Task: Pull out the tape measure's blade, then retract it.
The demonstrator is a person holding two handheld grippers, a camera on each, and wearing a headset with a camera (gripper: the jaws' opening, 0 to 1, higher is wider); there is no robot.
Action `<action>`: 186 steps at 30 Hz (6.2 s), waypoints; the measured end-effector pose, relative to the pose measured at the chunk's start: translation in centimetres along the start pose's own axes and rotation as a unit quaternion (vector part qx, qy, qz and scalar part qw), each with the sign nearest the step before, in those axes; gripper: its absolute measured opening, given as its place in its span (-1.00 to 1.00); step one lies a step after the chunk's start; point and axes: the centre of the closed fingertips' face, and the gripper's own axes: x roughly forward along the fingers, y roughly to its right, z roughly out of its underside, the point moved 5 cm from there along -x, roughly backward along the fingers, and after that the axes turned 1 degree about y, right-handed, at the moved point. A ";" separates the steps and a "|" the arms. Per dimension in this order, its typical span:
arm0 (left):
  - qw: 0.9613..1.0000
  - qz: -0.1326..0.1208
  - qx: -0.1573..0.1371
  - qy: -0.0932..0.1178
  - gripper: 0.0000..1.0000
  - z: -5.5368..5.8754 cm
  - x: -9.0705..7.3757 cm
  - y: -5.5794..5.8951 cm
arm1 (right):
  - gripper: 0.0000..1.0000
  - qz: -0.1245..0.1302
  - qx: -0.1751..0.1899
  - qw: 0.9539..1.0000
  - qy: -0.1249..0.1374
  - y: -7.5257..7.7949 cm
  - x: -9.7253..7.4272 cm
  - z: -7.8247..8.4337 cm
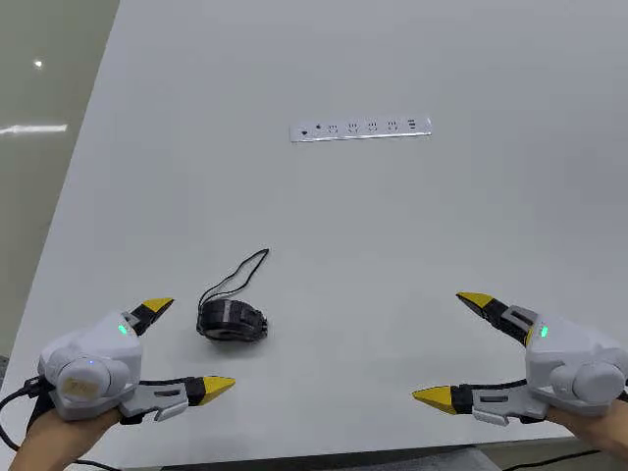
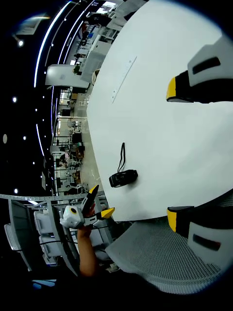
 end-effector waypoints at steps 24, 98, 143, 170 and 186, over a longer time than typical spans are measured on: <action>0.994 0.044 0.082 -0.050 0.22 -0.2 1.3 -1.8 | 0.58 -0.047 -0.060 0.997 -0.016 1.4 1.7 -0.1; 0.930 0.161 0.268 -0.192 -0.37 3.4 8.6 -3.7 | 0.13 -0.165 -0.127 0.978 -0.023 -0.5 16.0 -0.3; 0.940 0.168 0.246 -0.168 -0.40 3.5 8.5 -3.8 | -0.53 -0.229 -0.144 0.962 -0.028 -5.2 25.0 -1.6; 0.946 0.167 0.226 -0.163 -0.40 3.7 8.4 -3.9 | -0.72 -0.224 -0.134 0.965 -0.031 -5.5 25.8 -1.2; 0.948 0.162 0.220 -0.160 -0.40 3.8 8.3 -4.1 | -0.77 -0.220 -0.123 0.967 -0.028 -5.2 25.9 -1.4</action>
